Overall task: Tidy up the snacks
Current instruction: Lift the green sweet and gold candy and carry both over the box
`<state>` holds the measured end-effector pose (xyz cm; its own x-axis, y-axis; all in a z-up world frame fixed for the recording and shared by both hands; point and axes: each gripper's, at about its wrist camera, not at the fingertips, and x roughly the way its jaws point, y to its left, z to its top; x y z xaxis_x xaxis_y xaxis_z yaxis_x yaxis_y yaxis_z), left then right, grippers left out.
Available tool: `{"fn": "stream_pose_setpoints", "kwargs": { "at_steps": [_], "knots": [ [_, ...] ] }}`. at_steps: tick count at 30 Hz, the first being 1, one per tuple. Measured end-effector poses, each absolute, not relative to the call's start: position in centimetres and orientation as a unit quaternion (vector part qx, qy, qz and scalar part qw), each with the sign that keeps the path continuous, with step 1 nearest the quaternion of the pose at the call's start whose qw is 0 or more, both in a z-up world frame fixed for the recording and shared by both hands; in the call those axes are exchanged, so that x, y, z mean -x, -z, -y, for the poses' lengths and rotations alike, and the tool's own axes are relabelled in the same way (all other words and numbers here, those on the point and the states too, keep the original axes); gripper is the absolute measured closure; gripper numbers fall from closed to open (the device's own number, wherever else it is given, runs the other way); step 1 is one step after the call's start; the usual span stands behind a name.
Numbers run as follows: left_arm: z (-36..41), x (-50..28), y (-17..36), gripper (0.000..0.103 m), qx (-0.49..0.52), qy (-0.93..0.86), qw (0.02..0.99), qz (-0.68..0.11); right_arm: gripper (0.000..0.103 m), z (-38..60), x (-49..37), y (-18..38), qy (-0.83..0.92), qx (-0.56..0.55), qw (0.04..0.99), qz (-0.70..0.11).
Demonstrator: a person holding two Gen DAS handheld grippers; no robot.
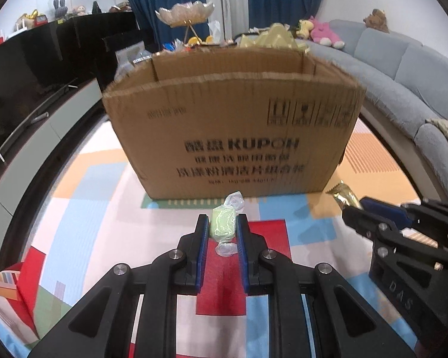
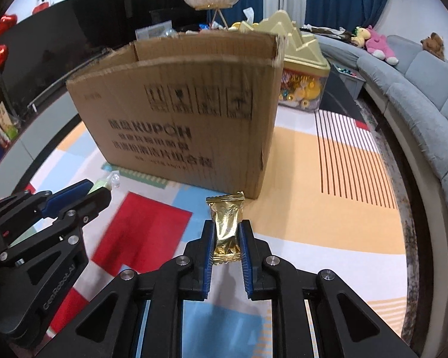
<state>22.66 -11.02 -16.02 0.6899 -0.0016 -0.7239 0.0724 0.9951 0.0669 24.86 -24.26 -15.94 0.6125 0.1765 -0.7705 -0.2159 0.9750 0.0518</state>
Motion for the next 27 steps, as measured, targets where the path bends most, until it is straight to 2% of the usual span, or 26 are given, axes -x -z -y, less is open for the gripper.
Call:
{"fn": "stream_pose_setpoints", "kwargs": {
  "at_steps": [27],
  "knots": [
    [7.5, -20.6, 7.6, 0.084, -0.007, 0.019, 0.942, -0.336, 0.085, 21.2, -20.5, 7.0, -0.099, 0.033, 0.93, -0.352]
  ]
}}
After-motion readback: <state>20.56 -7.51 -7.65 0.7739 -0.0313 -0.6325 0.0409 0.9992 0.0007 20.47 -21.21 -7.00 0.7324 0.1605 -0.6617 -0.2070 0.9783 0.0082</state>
